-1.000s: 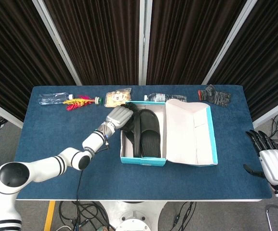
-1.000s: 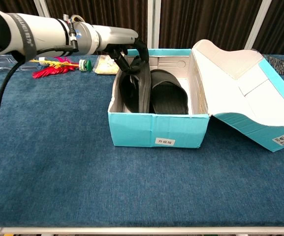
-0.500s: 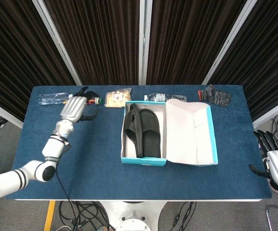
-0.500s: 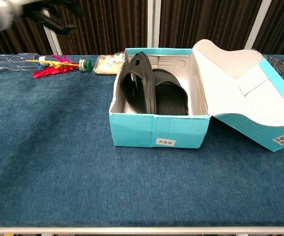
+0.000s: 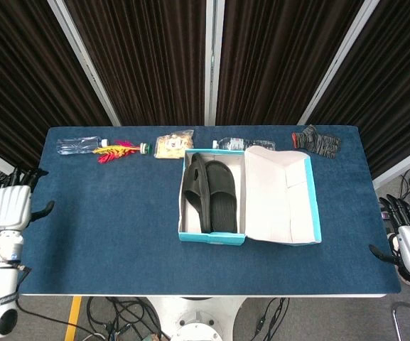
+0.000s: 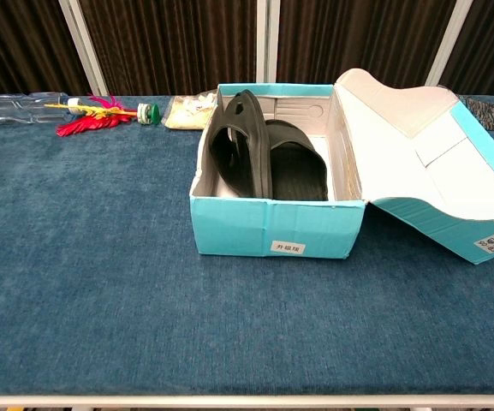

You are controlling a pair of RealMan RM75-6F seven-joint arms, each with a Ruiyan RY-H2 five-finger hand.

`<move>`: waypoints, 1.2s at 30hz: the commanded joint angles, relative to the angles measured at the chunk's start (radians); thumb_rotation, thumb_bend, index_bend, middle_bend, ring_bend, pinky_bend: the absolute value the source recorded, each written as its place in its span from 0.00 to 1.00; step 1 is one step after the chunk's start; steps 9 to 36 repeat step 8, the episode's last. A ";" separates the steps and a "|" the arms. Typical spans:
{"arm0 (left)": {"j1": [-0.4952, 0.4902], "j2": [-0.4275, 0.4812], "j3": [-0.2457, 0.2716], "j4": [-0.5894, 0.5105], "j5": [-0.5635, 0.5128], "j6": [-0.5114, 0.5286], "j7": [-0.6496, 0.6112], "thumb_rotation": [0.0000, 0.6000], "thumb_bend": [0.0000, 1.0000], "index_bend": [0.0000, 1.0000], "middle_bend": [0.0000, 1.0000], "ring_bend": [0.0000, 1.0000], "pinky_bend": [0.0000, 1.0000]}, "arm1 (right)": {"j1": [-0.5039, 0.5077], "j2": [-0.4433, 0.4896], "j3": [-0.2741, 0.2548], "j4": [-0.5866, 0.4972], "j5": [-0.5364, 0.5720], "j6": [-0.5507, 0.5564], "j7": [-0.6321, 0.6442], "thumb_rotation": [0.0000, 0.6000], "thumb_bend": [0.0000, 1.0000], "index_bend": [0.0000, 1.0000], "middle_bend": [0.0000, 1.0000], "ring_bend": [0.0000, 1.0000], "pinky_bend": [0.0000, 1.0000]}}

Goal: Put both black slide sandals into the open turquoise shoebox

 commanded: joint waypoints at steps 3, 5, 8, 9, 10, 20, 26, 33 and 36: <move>0.116 0.048 0.063 -0.109 0.067 0.101 0.049 1.00 0.23 0.24 0.20 0.03 0.17 | -0.032 -0.030 -0.007 0.002 -0.023 0.062 -0.027 1.00 0.09 0.00 0.03 0.00 0.10; 0.142 0.055 0.074 -0.142 0.085 0.122 0.060 1.00 0.22 0.24 0.20 0.03 0.17 | -0.042 -0.044 -0.010 0.007 -0.042 0.090 -0.035 1.00 0.10 0.00 0.04 0.00 0.10; 0.178 0.063 0.088 -0.190 0.101 0.143 0.092 1.00 0.22 0.24 0.20 0.03 0.17 | -0.054 -0.060 -0.020 0.015 -0.073 0.119 -0.045 1.00 0.10 0.00 0.06 0.00 0.10; 0.178 0.063 0.088 -0.190 0.101 0.143 0.092 1.00 0.22 0.24 0.20 0.03 0.17 | -0.054 -0.060 -0.020 0.015 -0.073 0.119 -0.045 1.00 0.10 0.00 0.06 0.00 0.10; 0.178 0.063 0.088 -0.190 0.101 0.143 0.092 1.00 0.22 0.24 0.20 0.03 0.17 | -0.054 -0.060 -0.020 0.015 -0.073 0.119 -0.045 1.00 0.10 0.00 0.06 0.00 0.10; 0.178 0.063 0.088 -0.190 0.101 0.143 0.092 1.00 0.22 0.24 0.20 0.03 0.17 | -0.054 -0.060 -0.020 0.015 -0.073 0.119 -0.045 1.00 0.10 0.00 0.06 0.00 0.10; 0.178 0.063 0.088 -0.190 0.101 0.143 0.092 1.00 0.22 0.24 0.20 0.03 0.17 | -0.054 -0.060 -0.020 0.015 -0.073 0.119 -0.045 1.00 0.10 0.00 0.06 0.00 0.10; 0.178 0.063 0.088 -0.190 0.101 0.143 0.092 1.00 0.22 0.24 0.20 0.03 0.17 | -0.054 -0.060 -0.020 0.015 -0.073 0.119 -0.045 1.00 0.10 0.00 0.06 0.00 0.10; 0.178 0.063 0.088 -0.190 0.101 0.143 0.092 1.00 0.22 0.24 0.20 0.03 0.17 | -0.054 -0.060 -0.020 0.015 -0.073 0.119 -0.045 1.00 0.10 0.00 0.06 0.00 0.10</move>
